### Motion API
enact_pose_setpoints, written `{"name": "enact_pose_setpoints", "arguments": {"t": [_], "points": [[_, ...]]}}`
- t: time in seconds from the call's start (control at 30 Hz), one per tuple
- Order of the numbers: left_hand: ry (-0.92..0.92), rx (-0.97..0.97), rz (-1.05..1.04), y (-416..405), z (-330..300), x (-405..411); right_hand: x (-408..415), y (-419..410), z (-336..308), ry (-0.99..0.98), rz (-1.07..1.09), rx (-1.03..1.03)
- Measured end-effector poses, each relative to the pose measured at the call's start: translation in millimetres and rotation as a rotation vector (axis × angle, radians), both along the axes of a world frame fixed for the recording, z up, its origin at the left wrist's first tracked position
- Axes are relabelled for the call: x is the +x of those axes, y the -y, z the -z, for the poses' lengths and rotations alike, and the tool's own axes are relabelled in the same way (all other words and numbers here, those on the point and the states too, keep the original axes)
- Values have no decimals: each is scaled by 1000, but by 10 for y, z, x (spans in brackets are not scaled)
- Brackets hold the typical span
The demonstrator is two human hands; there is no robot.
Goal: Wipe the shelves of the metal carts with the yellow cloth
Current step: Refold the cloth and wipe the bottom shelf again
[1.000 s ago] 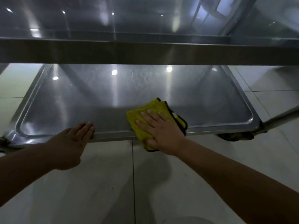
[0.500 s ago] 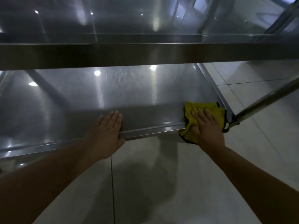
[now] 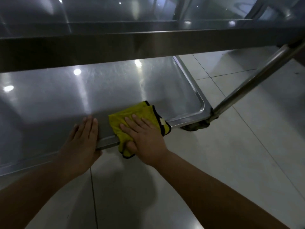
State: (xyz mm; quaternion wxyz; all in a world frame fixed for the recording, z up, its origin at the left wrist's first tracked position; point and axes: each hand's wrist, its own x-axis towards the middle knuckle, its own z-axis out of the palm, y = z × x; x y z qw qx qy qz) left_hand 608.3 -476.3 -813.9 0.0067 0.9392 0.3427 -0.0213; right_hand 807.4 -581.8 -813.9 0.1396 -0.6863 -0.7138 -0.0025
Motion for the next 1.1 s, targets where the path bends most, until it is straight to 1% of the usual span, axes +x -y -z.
{"name": "enact_pose_setpoints", "arguments": {"t": [0.07, 0.17, 0.23, 0.3, 0.37, 0.47, 0.53, 0.6, 0.7, 0.9, 1.0, 1.1], "points": [[24, -10, 3, 19, 28, -1, 301, 104, 19, 19, 36, 19], [19, -15, 9, 20, 25, 31, 892, 321, 9, 26, 167, -2], [20, 3, 17, -3, 30, 41, 1289, 455, -59, -1, 268, -54], [20, 24, 27, -20, 40, 38, 1542, 505, -164, 6, 394, -154], [18, 37, 32, -37, 52, 37, 1609, 417, -197, 54, 498, -250], [3, 50, 20, -35, 56, 56, 1509, 132, -200, 75, 650, -358], [-7, 54, 10, -39, 56, 69, 1399, -62, -197, 67, 687, -397], [-10, 70, -2, -38, 46, 78, 1230, -233, -185, 70, 636, -378], [-13, 86, -4, -29, 27, 92, 813, -506, -156, 105, 479, -318], [-3, 86, 7, -55, 80, 75, 36, -1104, -116, 101, 203, -287], [14, 95, 27, -81, 93, 55, -2, -1190, -100, 124, 106, -289], [21, 85, 29, -94, 74, 38, 267, -1146, -145, 125, 70, -299]]}}
